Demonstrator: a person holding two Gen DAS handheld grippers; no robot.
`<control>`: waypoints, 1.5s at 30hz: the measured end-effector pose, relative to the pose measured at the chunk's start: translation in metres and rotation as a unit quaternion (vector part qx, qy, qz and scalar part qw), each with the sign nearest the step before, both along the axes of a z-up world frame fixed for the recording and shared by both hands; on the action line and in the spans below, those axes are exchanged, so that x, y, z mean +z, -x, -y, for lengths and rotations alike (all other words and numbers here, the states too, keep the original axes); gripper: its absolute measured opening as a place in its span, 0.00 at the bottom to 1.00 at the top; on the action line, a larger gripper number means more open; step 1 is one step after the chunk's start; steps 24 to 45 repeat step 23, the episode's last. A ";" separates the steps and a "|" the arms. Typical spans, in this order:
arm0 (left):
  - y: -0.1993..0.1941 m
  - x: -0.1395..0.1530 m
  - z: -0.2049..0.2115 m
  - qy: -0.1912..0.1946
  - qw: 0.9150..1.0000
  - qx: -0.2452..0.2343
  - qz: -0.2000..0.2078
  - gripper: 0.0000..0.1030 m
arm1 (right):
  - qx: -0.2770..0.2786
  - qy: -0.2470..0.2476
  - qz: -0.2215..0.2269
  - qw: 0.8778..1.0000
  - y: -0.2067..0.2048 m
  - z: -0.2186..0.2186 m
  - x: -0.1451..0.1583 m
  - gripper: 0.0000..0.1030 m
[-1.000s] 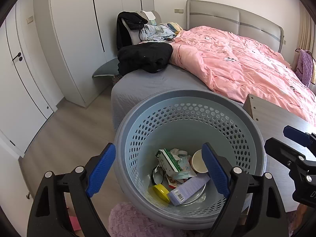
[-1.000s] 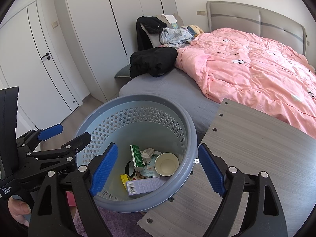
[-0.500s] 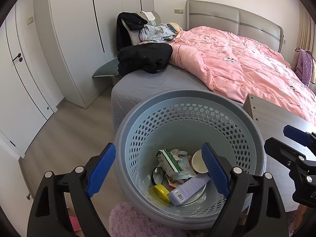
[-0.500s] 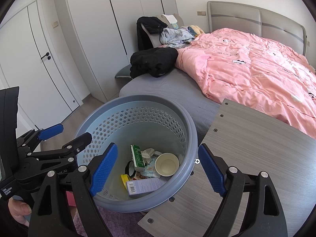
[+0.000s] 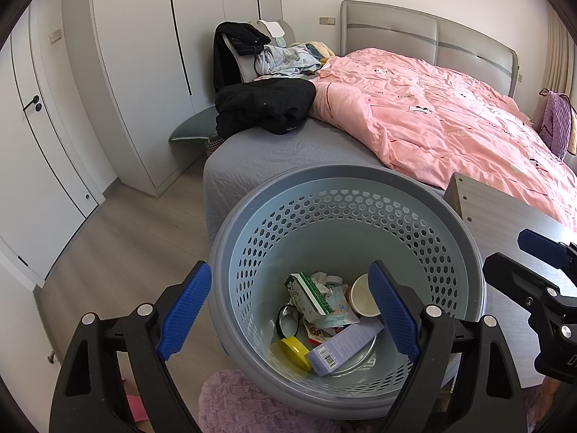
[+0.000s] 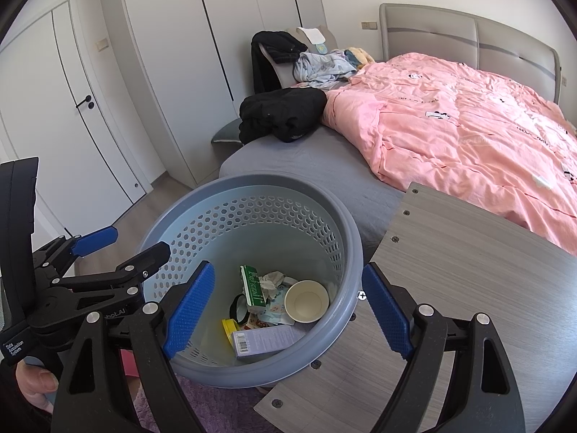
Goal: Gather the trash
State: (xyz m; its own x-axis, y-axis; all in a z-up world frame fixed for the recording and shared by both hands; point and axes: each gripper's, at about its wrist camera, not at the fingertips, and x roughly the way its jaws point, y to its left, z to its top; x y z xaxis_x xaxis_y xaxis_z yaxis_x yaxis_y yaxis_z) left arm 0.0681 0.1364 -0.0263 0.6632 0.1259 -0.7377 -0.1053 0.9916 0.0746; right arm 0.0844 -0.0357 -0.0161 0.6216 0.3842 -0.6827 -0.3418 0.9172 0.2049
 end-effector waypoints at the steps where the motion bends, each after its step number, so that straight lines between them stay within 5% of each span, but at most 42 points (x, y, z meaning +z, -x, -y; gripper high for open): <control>1: 0.000 0.000 0.000 0.000 1.000 0.000 0.000 0.82 | 0.000 0.000 0.000 1.000 0.000 0.000 0.000 0.80; 45: -0.001 0.001 -0.003 0.001 1.000 0.002 0.000 0.82 | 0.001 0.001 0.001 1.000 0.000 -0.001 0.001 0.80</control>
